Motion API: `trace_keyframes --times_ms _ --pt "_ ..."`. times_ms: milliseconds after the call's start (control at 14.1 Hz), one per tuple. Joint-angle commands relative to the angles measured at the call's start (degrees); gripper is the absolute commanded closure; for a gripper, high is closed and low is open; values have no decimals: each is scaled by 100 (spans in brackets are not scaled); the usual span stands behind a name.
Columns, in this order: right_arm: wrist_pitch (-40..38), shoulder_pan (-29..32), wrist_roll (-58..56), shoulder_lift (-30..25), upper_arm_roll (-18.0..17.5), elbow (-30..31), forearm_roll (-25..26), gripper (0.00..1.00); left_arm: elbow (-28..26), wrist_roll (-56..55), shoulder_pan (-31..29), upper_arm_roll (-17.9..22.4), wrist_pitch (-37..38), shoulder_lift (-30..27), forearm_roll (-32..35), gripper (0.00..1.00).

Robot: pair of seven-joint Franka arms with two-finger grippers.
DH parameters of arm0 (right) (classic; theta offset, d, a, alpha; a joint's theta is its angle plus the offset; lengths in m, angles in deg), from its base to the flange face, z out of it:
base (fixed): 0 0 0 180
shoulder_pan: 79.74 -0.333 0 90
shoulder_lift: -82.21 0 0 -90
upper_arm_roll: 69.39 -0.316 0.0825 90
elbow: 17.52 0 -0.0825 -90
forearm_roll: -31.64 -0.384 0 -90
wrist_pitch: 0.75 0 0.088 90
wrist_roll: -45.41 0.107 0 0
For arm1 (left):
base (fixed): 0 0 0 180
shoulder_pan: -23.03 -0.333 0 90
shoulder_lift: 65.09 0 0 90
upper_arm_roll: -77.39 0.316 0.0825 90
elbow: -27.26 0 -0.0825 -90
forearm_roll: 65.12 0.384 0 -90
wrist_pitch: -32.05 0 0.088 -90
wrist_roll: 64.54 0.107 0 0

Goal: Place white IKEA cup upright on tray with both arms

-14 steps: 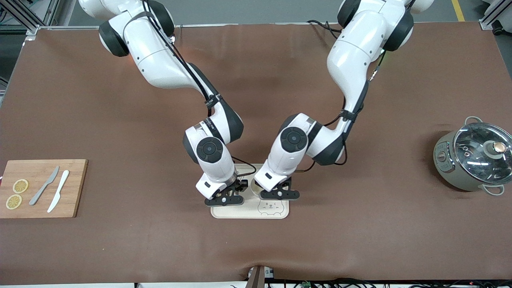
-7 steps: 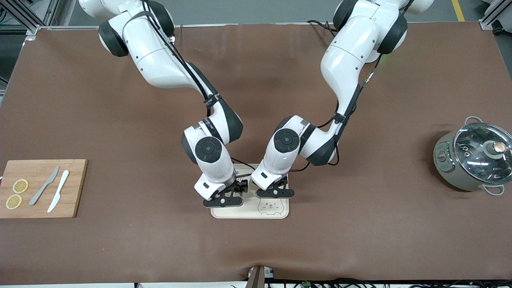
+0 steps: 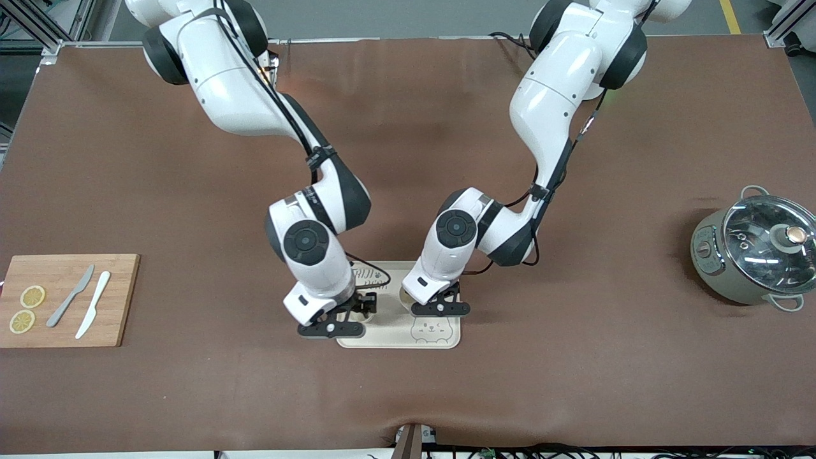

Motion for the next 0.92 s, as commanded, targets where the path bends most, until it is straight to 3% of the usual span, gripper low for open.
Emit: trace_keyframes --times_ms 0,71,426,852 --pt "-167 359 59 -276 -130 55 7 8 99 -206 44 148 -16 -23 -124 0" --pt "-167 456 42 -328 -131 64 -11 0 117 -215 35 123 45 -67 -142 0" --pt "-763 1036 -503 -732 -113 90 -20 0 152 -14 -316 87 870 -629 -151 0" --pt "-1345 1677 -1116 -1286 -148 247 -90 0 82 1550 -1361 -9 1723 -1456 -134 0"
